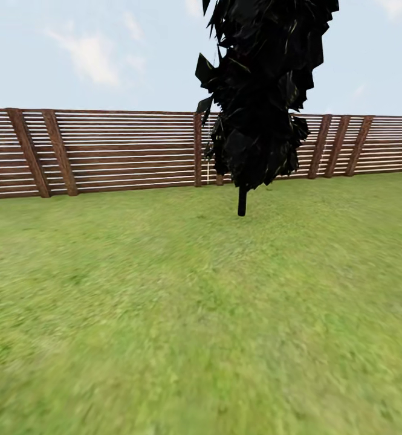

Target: Pick up the pesticide atomizer in the garden and spray insectifuge to fully cover both potted plants in the garden.

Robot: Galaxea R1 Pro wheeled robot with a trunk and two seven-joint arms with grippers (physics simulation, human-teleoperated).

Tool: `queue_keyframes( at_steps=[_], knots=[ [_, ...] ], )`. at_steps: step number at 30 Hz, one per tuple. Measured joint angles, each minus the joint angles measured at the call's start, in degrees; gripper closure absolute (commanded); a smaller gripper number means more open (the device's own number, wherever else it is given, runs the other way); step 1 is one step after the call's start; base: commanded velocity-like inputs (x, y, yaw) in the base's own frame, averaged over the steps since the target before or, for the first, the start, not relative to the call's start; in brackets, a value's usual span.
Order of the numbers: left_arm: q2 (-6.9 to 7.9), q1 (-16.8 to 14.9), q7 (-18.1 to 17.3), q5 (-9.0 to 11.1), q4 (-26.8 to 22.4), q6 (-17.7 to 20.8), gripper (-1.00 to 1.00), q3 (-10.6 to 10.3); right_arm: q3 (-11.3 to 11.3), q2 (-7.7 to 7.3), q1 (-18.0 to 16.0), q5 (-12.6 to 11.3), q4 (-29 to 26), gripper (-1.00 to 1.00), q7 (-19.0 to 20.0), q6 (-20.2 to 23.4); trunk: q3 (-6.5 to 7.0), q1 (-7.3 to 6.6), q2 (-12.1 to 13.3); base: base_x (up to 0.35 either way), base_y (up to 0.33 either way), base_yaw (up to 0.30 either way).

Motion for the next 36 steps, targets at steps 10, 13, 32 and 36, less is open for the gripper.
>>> queue_keyframes(
  at_steps=[10, 13, 32, 36],
  knots=[
    [0.00, -0.02, -0.01, 0.00, 0.01, 0.00, -1.00, 0.00, 0.03, 0.01, 0.00, 0.00, 0.00, -1.00, 0.00, 0.00, 0.00, 0.00, 0.00, 0.332, -0.074, 0.269],
    [0.00, 0.00, 0.00, 0.00, 0.00, 0.00, -1.00, 0.01, 0.04, 0.00, 0.00, 0.00, 0.00, -1.00, 0.00, 0.00, 0.00, 0.00, 0.00, 0.335, -0.030, 0.269],
    [0.00, 0.00, 0.01, -0.02, -0.01, 0.00, -1.00, 0.02, 0.07, 0.01, -0.01, 0.00, 0.02, -1.00, 0.00, 0.02, 0.00, 0.00, 0.00, 0.337, 0.054, 0.268],
    [0.00, 0.02, 0.00, -0.04, -0.01, 0.00, -1.00, 0.02, 0.07, 0.01, -0.01, 0.00, 0.02, -1.00, 0.00, 0.00, 0.00, 0.00, 0.00, 0.337, 0.097, 0.268]
  ],
)
